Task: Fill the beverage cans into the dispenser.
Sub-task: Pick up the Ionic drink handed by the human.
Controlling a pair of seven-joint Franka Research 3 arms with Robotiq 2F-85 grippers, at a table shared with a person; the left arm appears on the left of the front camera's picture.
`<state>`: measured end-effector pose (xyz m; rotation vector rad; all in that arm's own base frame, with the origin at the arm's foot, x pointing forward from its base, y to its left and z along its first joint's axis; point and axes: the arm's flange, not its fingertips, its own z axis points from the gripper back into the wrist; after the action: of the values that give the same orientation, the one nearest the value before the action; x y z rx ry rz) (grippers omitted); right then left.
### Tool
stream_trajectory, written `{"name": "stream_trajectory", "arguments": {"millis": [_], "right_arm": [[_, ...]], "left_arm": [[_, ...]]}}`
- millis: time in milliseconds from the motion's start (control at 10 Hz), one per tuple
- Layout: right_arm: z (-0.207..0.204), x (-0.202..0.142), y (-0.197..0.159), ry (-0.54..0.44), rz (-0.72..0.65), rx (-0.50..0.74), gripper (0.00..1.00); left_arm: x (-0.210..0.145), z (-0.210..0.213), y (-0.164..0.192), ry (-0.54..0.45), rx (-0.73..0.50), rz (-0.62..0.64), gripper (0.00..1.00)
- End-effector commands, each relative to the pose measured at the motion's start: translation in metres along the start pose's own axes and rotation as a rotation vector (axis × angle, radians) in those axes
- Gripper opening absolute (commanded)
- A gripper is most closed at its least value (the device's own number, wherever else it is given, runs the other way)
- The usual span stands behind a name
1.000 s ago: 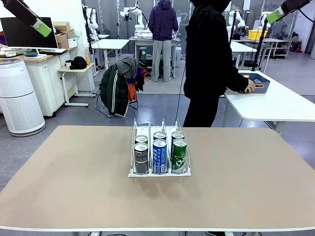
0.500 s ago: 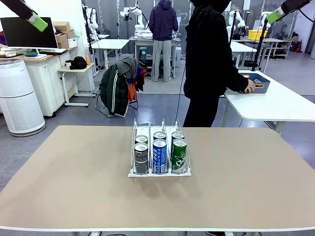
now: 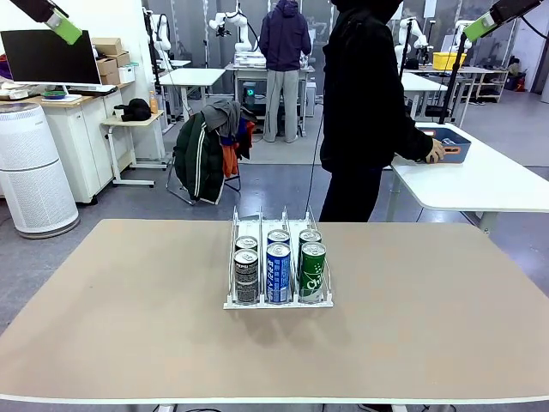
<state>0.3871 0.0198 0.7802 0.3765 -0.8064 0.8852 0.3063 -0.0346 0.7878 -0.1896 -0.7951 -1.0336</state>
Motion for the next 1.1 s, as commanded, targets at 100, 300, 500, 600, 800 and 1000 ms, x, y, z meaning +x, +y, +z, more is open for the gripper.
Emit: {"name": "stream_trajectory", "arguments": {"millis": [100, 300, 500, 600, 800, 1000], "right_arm": [[0.001, -0.003, 0.002, -0.007, -0.004, 0.023, 1.0], [0.001, -0.003, 0.002, -0.007, -0.004, 0.023, 1.0], [0.001, -0.003, 0.002, -0.007, -0.004, 0.023, 1.0], [0.001, -0.003, 0.002, -0.007, -0.004, 0.023, 1.0], [0.001, -0.003, 0.002, -0.007, -0.004, 0.023, 1.0], [0.001, -0.003, 0.002, -0.007, -0.004, 0.023, 1.0]], "left_arm": [[0.002, 0.001, 0.003, -0.004, -0.044, -0.064, 1.0], [0.001, -0.006, 0.004, -0.042, -0.032, -0.055, 1.0], [0.001, -0.009, 0.002, -0.074, -0.018, -0.048, 1.0], [0.0, -0.009, 0.002, -0.086, -0.014, -0.047, 1.0], [0.0, -0.008, 0.002, -0.095, -0.007, -0.047, 1.0], [0.0, -0.011, 0.0, -0.052, -0.011, -0.061, 1.0]]}}
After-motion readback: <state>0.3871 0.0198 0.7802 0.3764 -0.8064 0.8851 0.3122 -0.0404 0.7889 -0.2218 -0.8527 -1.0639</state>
